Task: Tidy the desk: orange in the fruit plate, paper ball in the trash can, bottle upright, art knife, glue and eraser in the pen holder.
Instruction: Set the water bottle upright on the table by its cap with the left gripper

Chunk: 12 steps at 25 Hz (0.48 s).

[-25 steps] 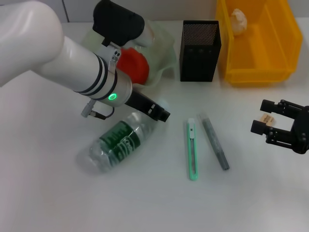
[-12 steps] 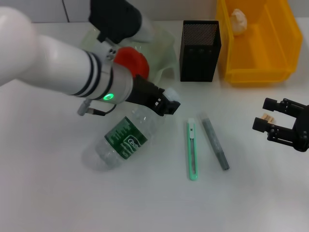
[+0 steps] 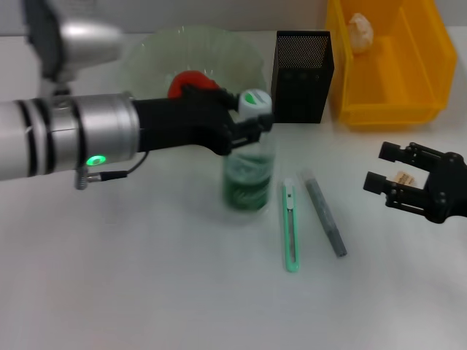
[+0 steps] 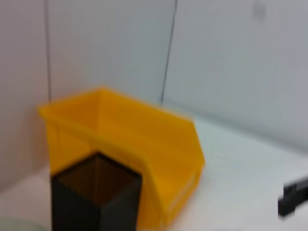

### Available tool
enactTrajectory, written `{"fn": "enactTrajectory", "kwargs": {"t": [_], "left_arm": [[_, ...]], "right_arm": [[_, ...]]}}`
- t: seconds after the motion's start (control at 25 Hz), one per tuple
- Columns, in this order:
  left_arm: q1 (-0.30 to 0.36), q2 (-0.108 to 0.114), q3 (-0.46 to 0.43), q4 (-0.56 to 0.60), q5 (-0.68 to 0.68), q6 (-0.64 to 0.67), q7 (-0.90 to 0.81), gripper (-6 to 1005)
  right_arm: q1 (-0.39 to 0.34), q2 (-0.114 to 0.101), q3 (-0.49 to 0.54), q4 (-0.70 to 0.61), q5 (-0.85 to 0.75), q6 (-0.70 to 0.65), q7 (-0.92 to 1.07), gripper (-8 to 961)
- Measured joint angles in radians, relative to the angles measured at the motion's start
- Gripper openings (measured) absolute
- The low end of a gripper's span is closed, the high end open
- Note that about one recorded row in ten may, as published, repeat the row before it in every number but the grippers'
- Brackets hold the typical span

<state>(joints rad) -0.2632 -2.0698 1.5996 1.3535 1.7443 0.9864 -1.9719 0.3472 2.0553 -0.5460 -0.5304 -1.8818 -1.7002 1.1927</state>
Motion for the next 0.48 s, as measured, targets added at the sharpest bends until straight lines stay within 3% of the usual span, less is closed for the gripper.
{"fn": "enactTrajectory", "kwargs": {"t": [0.12, 0.16, 0.24, 0.4, 0.48], "left_arm": [[0.027, 0.001, -0.074, -0.132, -0.247, 0.065, 0.280, 467], [0.026, 0.001, -0.121, -0.247, -0.379, 0.137, 0.438, 469], [0.019, 0.001, -0.138, -0.301, -0.429, 0.167, 0.496, 473], [-0.045, 0.003, -0.246, -0.639, -0.654, 0.407, 0.814, 480], [-0.067, 0.003, -0.285, -0.727, -0.677, 0.481, 0.890, 483]], "right_arm": [[0.020, 0.000, 0.000, 0.019, 0.000, 0.000, -0.003, 745], [0.031, 0.001, 0.000, 0.034, 0.002, 0.000, -0.013, 745], [0.037, 0.001, 0.000, 0.043, 0.004, 0.000, -0.018, 745], [0.058, 0.007, 0.002, 0.070, 0.014, 0.003, -0.036, 744], [0.068, 0.011, 0.004, 0.082, 0.018, 0.007, -0.047, 744]]}}
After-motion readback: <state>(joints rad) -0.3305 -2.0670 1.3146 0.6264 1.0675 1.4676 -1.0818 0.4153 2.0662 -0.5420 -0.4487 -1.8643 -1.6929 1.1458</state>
